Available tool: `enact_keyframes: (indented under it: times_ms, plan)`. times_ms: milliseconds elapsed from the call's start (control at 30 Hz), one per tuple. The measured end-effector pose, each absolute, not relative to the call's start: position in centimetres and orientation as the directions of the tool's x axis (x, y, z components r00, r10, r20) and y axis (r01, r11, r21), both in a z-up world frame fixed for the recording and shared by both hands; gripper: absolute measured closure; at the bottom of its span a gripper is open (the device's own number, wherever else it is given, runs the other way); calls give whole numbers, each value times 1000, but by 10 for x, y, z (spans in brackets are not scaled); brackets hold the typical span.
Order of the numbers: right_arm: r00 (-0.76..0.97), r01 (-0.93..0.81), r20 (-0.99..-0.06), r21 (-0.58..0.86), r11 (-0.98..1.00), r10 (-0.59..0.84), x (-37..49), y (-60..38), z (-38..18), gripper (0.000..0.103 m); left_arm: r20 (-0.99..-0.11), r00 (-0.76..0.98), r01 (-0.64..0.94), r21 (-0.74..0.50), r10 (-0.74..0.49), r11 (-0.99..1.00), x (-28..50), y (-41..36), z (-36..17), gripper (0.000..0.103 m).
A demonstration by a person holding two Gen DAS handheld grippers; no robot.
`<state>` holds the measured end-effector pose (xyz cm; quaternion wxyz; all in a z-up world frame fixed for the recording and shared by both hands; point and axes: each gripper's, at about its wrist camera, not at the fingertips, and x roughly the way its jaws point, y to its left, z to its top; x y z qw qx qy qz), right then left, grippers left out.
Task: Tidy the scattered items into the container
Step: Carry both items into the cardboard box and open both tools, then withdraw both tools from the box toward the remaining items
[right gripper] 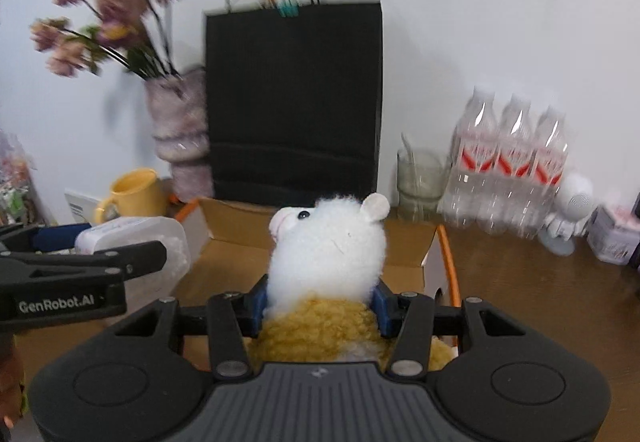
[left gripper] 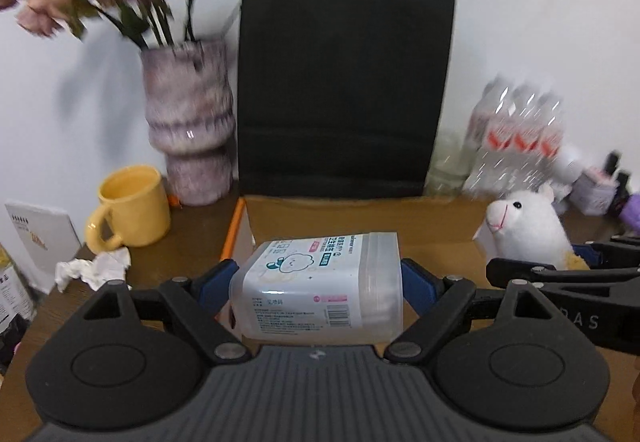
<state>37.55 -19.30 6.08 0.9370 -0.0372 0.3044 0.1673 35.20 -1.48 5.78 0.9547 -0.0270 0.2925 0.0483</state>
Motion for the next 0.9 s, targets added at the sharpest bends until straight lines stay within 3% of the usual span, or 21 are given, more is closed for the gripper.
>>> enact_keyframes:
  times_ms: [467, 567, 633, 900]
  plan:
    - [626, -231, -753, 70, 971, 203, 462, -176, -23, 54, -722, 671, -162, 79, 168, 984, 419, -26, -4, 15]
    - [606, -216, -776, 51, 975, 175, 465, -176, -28, 49, -723, 670, -169, 75, 170, 983, 418, -26, -4, 8]
    - [597, -199, -785, 51, 979, 163, 465, -179, -28, 38, -710, 686, -175, 55, 162, 983, 412, -22, 2, 1]
    - [684, -272, -662, 157, 949, 306, 414, -209, 21, 13, -569, 820, -113, -66, 56, 991, 347, -4, 52, 0]
